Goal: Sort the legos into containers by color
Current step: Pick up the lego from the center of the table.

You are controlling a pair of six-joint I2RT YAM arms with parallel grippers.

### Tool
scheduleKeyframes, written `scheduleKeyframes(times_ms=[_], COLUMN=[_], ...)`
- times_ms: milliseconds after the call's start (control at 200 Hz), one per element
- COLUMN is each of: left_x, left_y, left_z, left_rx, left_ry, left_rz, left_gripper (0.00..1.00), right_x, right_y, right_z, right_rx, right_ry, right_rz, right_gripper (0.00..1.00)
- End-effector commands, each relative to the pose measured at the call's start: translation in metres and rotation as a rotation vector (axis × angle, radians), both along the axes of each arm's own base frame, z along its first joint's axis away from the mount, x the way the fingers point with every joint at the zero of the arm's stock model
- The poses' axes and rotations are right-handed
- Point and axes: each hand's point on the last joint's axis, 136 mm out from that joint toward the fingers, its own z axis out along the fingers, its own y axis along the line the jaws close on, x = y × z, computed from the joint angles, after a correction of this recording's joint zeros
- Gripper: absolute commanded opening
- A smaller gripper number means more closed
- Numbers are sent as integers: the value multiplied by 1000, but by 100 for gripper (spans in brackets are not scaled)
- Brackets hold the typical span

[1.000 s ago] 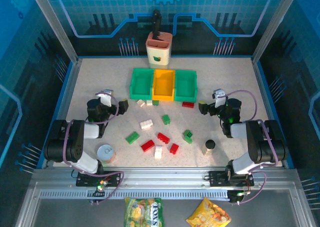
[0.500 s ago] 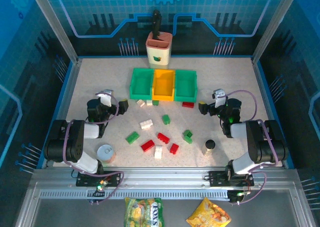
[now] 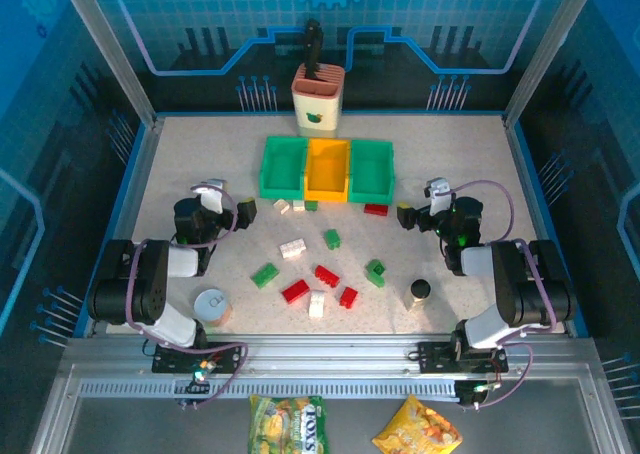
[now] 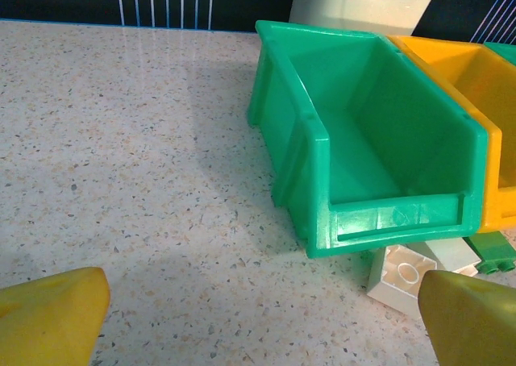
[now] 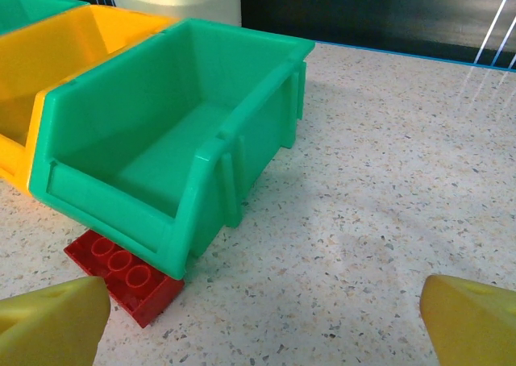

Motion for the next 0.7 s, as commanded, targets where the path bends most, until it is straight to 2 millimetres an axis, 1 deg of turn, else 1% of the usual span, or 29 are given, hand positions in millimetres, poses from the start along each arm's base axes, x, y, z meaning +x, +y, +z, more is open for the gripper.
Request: scheduleKeyframes(times_ms=[0, 85, 175, 315, 435, 575, 695], left_x=[0, -1, -2, -6, -8, -9, -11], left_y=[4, 6, 7, 6, 7, 7, 5], left_z=[3, 6, 13, 23, 28, 36, 41], left_rx=[16, 17, 16, 17, 25, 34, 19], left_ry=[-29, -25, -22, -35, -31, -5, 36], left_rz=[11, 26, 33, 36, 53, 79, 88], left_gripper=[99, 99, 99, 99, 99, 99, 99], right_x=[0, -1, -2, -4, -5, -6, -5], right_y=[-2, 0, -4, -5, -2, -4, -4], right_z=[6, 10, 13, 20, 24, 27, 31], right_rx=[6, 4, 4, 4, 4, 0, 10], right_ry=[-32, -36, -49, -51, -35, -21, 35], right_rz=[7, 22, -6, -9, 7, -12, -24], right_gripper=[100, 100, 100, 100, 100, 100, 99])
